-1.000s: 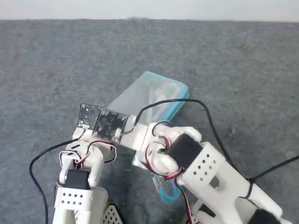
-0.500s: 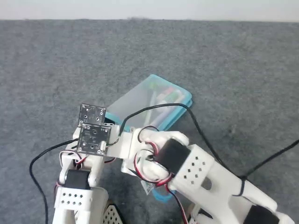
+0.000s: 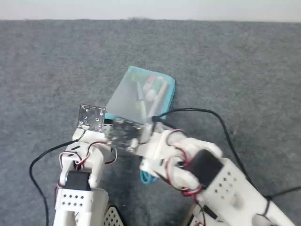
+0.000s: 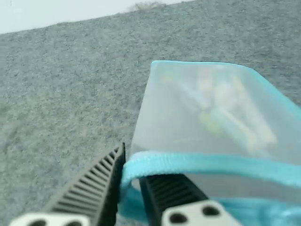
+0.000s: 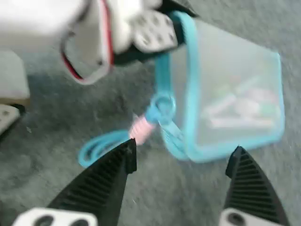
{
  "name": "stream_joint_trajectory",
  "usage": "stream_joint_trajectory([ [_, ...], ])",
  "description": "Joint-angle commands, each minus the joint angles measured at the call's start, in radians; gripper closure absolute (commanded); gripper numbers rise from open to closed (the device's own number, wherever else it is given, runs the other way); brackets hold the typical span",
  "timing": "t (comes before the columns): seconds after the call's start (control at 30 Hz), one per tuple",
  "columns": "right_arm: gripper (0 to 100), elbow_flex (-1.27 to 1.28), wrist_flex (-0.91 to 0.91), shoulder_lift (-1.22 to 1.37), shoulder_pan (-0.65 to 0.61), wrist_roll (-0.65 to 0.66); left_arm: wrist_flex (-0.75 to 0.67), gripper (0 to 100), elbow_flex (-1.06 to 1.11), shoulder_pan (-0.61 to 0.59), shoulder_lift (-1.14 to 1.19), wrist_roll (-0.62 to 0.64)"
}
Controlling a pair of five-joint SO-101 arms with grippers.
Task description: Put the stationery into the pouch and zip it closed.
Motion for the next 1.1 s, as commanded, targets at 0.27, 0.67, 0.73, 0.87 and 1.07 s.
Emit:
stream_joint_trajectory([
  [0.27, 69.0, 0.371, -0.251, -0.12, 0.174, 0.152, 0.025, 99, -0.073, -0.005, -0.009, 0.012],
  [0.67, 66.7, 0.425, -0.453, -0.022, 0.18, 0.189, 0.025, 99, -0.074, -0.005, -0.011, 0.011],
  [0.73, 66.7, 0.423, -0.489, 0.036, 0.182, 0.19, 0.025, 99, -0.074, -0.005, -0.011, 0.011],
  [0.87, 66.7, 0.377, -0.515, 0.127, 0.182, 0.19, 0.025, 99, -0.074, -0.005, -0.011, 0.011],
  [1.07, 67.0, 0.25, -0.522, 0.237, 0.199, 0.187, 0.025, 99, -0.074, -0.005, -0.011, 0.011],
])
